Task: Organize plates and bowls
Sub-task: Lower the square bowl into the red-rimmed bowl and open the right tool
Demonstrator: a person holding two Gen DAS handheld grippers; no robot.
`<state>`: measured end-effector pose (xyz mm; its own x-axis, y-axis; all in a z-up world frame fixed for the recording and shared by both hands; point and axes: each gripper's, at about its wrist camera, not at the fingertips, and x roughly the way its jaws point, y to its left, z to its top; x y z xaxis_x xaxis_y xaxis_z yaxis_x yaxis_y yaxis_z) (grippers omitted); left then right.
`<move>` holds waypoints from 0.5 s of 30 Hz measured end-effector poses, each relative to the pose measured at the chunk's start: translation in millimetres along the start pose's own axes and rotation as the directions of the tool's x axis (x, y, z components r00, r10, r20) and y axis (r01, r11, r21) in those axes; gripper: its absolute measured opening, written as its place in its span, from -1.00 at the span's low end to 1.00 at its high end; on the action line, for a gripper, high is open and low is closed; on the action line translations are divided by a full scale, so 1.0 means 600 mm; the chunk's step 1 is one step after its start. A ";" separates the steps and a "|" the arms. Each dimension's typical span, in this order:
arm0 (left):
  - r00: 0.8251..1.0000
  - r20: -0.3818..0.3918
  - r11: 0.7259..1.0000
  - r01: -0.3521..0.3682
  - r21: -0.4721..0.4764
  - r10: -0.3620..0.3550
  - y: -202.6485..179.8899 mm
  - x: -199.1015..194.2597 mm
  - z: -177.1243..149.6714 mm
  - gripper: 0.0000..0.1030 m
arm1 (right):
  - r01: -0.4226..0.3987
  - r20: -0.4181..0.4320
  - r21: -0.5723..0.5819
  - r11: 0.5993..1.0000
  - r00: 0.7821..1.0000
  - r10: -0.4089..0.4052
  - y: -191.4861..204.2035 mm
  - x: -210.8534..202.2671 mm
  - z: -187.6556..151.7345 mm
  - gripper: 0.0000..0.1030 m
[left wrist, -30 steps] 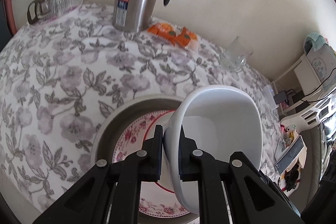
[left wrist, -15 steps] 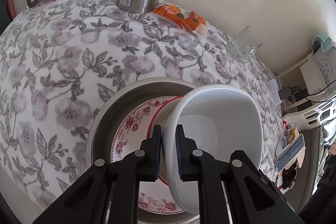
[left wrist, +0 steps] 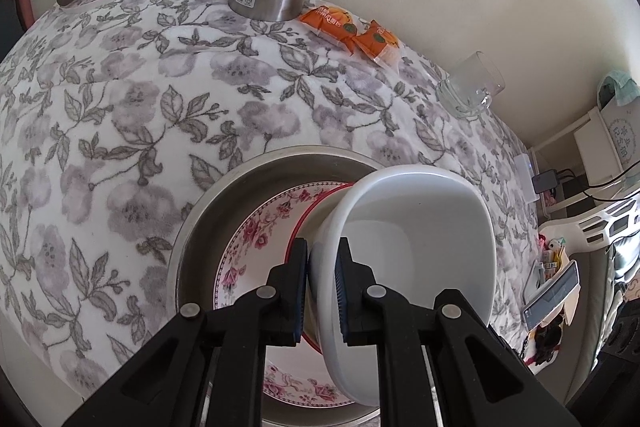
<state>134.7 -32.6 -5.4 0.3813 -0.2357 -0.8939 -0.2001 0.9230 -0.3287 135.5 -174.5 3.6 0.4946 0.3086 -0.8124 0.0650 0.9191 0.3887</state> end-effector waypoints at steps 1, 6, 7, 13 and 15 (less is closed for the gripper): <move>1.000 0.002 1.000 0.001 -0.002 -0.001 0.001 -0.001 0.000 -0.72 | 0.001 0.001 0.000 1.000 1.000 -0.001 0.000 0.000 0.000 -0.64; 1.000 0.007 1.000 -0.008 0.008 0.008 -0.001 -0.003 -0.001 -0.67 | -0.003 0.004 0.001 1.000 1.000 0.003 -0.001 0.000 0.001 -0.64; 1.000 0.007 1.000 -0.009 0.009 0.009 -0.001 -0.003 -0.001 -0.67 | -0.005 0.004 0.002 1.000 1.000 0.005 -0.002 -0.002 0.002 -0.64; 1.000 0.008 1.000 -0.009 0.007 0.009 0.002 -0.005 -0.001 -0.62 | -0.011 0.003 0.003 1.000 1.000 0.011 -0.005 -0.003 0.001 -0.64; 1.000 0.017 0.999 -0.024 0.024 0.023 -0.001 -0.008 -0.002 -0.56 | -0.010 -0.001 0.005 1.000 1.000 0.010 -0.007 0.000 0.001 -0.64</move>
<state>131.8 -32.2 -1.3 0.3920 -0.2088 -0.8960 -0.1877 0.9353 -0.3001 135.7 -178.2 2.3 0.4940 0.3180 -0.8092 0.0644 0.9148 0.3987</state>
